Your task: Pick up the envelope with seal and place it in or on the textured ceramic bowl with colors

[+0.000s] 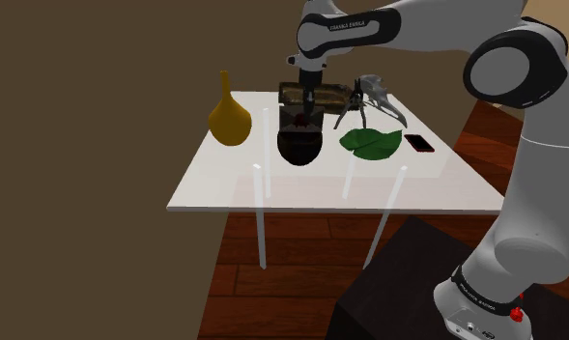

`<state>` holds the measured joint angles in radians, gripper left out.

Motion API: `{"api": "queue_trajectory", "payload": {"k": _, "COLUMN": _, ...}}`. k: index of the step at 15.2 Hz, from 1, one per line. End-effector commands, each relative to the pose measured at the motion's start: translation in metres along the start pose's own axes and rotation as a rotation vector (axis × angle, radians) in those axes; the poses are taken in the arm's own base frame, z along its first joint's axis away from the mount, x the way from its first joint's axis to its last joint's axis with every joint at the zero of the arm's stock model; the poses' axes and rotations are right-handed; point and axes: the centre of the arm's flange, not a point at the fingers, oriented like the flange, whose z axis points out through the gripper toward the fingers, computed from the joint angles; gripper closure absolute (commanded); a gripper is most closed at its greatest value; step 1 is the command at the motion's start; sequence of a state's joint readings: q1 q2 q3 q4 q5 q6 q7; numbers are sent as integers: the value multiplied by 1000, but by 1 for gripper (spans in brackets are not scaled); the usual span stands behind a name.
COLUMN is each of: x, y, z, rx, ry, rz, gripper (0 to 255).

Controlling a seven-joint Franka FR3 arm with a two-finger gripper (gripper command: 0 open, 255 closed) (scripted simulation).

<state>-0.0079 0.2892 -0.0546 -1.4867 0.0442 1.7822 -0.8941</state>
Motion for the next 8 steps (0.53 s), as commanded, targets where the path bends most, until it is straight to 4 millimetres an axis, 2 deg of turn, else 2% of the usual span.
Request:
{"api": "queue_trajectory", "payload": {"k": 1, "x": 0, "y": 0, "z": 1, "rx": 2, "ry": -1, "rz": 0, "gripper": 255}}
{"api": "queue_trajectory", "payload": {"k": 2, "x": 0, "y": 0, "z": 1, "rx": 2, "ry": -1, "rz": 0, "gripper": 0}}
{"api": "queue_trajectory", "payload": {"k": 7, "x": 0, "y": 0, "z": 1, "rx": 2, "ry": -1, "rz": 0, "gripper": 0}}
{"api": "queue_trajectory", "payload": {"k": 8, "x": 0, "y": 0, "z": -12, "rx": 2, "ry": -1, "rz": 0, "gripper": 0}}
